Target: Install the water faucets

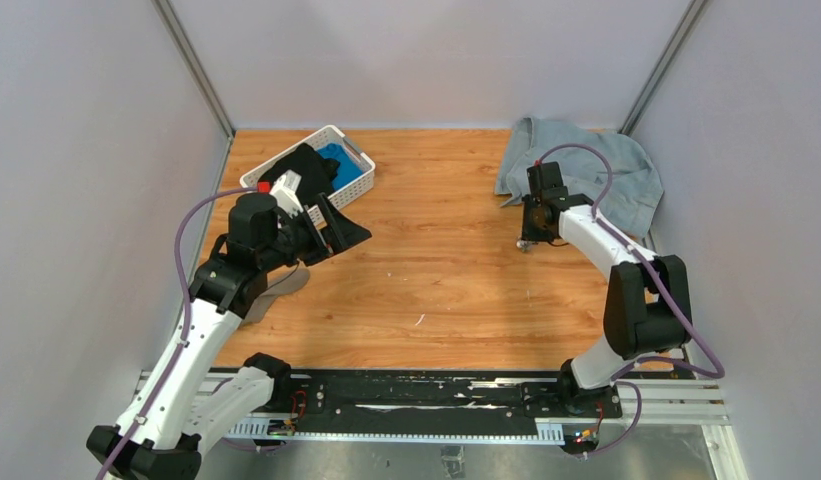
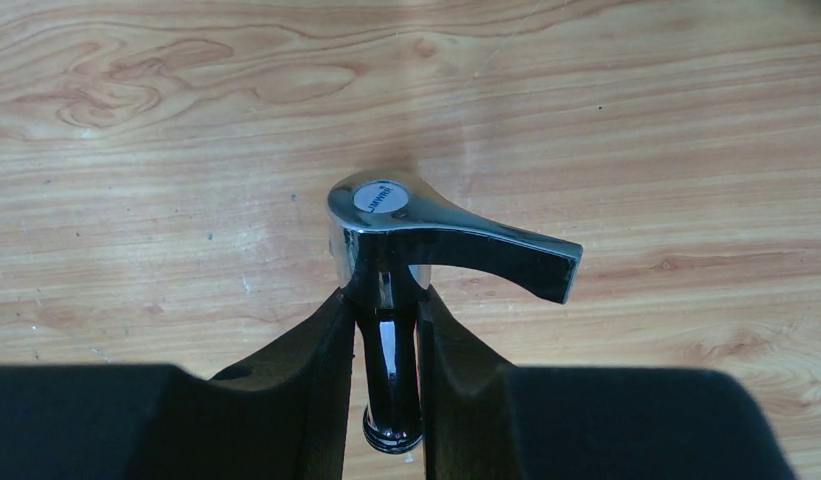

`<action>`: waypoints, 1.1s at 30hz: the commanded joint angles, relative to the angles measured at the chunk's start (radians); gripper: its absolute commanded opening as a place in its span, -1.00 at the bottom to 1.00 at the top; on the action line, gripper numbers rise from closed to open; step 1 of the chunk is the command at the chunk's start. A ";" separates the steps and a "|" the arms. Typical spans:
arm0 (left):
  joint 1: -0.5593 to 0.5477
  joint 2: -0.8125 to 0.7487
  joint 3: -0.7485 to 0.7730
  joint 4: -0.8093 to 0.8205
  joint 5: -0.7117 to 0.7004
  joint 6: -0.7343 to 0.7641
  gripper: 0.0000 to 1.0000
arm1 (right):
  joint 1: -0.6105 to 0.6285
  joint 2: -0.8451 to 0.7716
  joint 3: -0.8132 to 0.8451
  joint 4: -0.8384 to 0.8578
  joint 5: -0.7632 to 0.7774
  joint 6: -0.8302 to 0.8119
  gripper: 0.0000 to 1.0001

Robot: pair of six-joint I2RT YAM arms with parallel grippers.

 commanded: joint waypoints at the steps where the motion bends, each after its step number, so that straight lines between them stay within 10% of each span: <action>1: 0.005 0.000 0.026 -0.028 0.005 0.024 1.00 | -0.023 0.017 0.086 -0.038 -0.026 -0.023 -0.38; 12: 0.004 -0.001 0.035 -0.039 0.006 0.034 1.00 | -0.024 -0.078 0.197 -0.115 -0.062 -0.055 0.60; 33: 0.004 0.016 0.054 -0.059 -0.027 0.076 1.00 | -0.025 -0.587 0.042 -0.203 -0.019 0.024 0.78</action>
